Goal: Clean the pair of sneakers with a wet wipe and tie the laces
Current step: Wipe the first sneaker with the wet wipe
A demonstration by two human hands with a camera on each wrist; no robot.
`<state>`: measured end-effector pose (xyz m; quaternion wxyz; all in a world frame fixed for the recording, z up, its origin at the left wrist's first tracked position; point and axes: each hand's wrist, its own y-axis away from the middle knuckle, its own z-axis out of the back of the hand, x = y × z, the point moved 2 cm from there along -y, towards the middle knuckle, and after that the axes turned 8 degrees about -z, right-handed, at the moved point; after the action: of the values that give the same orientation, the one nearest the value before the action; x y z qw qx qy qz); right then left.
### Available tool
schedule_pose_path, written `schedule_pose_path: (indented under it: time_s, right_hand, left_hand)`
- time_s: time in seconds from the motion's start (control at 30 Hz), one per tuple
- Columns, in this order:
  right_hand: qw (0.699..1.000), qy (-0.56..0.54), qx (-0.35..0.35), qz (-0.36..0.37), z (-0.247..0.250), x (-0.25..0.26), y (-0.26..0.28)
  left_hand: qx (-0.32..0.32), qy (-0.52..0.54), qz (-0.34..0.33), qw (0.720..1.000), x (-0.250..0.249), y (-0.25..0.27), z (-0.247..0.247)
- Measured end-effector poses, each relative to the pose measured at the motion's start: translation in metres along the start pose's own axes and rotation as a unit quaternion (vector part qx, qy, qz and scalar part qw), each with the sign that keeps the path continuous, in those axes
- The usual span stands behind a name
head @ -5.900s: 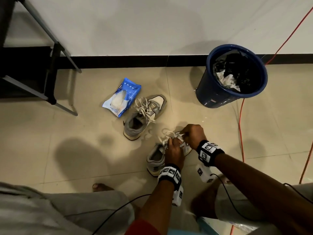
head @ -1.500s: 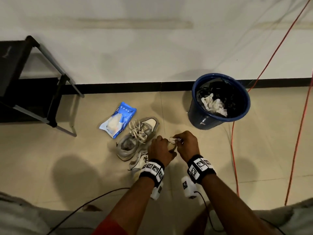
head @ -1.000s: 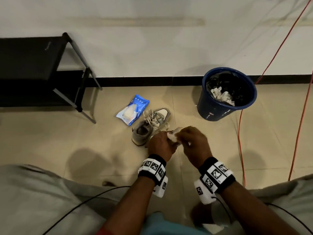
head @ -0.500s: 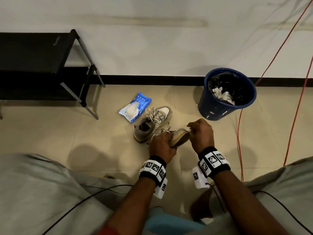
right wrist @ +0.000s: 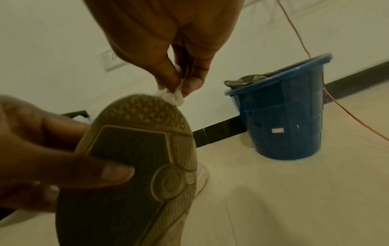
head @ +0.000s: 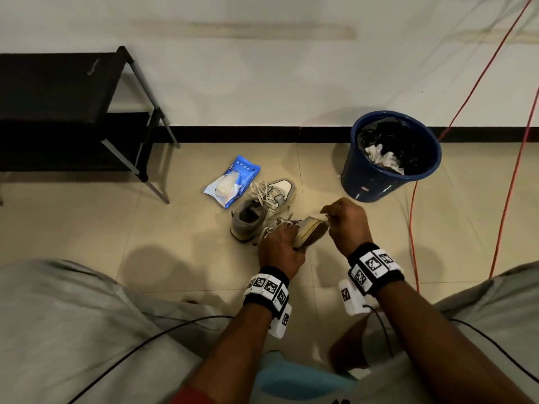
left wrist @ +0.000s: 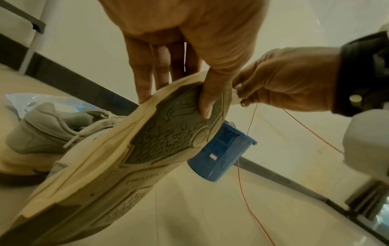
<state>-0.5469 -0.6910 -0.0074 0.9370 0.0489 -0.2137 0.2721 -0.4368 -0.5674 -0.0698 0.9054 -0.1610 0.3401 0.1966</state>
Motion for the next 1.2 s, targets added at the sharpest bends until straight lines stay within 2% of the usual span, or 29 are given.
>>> schedule_pose_path:
  time_s: [0.07, 0.13, 0.2, 0.23, 0.33, 0.4, 0.5, 0.6, 0.7, 0.77, 0.87, 0.93, 1.0, 1.1, 1.13, 1.2]
  right_hand:
    - [0.999, -0.008, 0.012, 0.045, 0.000, 0.011, 0.007]
    - [0.989, -0.011, 0.064, 0.133, -0.004, 0.033, 0.024]
    - [0.980, 0.009, 0.098, 0.172, -0.006, 0.043, 0.038]
    - [0.983, 0.014, 0.090, 0.157, -0.004, 0.040, 0.035]
    - [0.997, 0.046, 0.041, 0.040, 0.003, 0.005, 0.007]
    - [0.998, 0.049, 0.035, 0.000, 0.008, -0.011, -0.003]
    - [0.997, 0.036, 0.031, 0.052, 0.005, 0.011, 0.015]
    - [0.988, 0.057, 0.091, 0.115, -0.009, 0.028, 0.040]
    - [0.995, 0.076, 0.061, 0.030, -0.008, -0.004, 0.015]
    - [0.997, 0.074, 0.037, 0.013, -0.006, -0.009, 0.015]
    - [0.988, 0.097, 0.030, 0.114, -0.013, 0.028, 0.044]
    - [0.986, 0.089, 0.008, 0.140, -0.013, 0.036, 0.050]
    - [0.994, 0.068, -0.026, 0.082, -0.007, 0.017, 0.031]
    - [0.997, 0.007, -0.038, -0.066, 0.002, -0.023, 0.003]
    - [0.995, -0.018, -0.036, -0.086, 0.001, -0.024, 0.004]
    - [0.995, -0.036, -0.063, -0.074, -0.006, -0.010, 0.015]
  left_hand:
    - [-0.012, -0.009, -0.016, 1.000, -0.002, 0.003, -0.002]
    - [-0.018, -0.005, -0.010, 1.000, -0.002, 0.004, -0.005]
    - [-0.019, 0.004, -0.007, 1.000, -0.002, 0.008, -0.008]
    - [-0.023, 0.001, -0.018, 1.000, -0.002, 0.008, -0.009]
    - [-0.005, 0.001, -0.044, 0.999, -0.002, 0.008, -0.016]
    - [-0.010, 0.016, -0.061, 0.998, 0.000, 0.007, -0.019]
    - [-0.010, 0.037, -0.066, 0.997, 0.002, 0.003, -0.023]
    - [-0.004, 0.056, -0.070, 0.996, 0.002, 0.005, -0.030]
    - [0.020, 0.021, -0.101, 0.994, -0.003, 0.008, -0.037]
    - [0.030, 0.013, -0.106, 0.994, -0.005, 0.007, -0.040]
    - [0.013, 0.026, -0.070, 0.997, -0.004, -0.001, -0.038]
    - [0.002, 0.055, -0.068, 0.996, 0.000, -0.005, -0.034]
    - [0.002, 0.060, -0.067, 0.996, 0.000, -0.008, -0.028]
    - [-0.025, 0.065, -0.037, 0.997, 0.008, -0.013, -0.024]
    - [-0.032, 0.080, -0.026, 0.996, 0.009, -0.015, -0.020]
    - [-0.031, 0.114, -0.018, 0.993, 0.013, -0.023, -0.014]
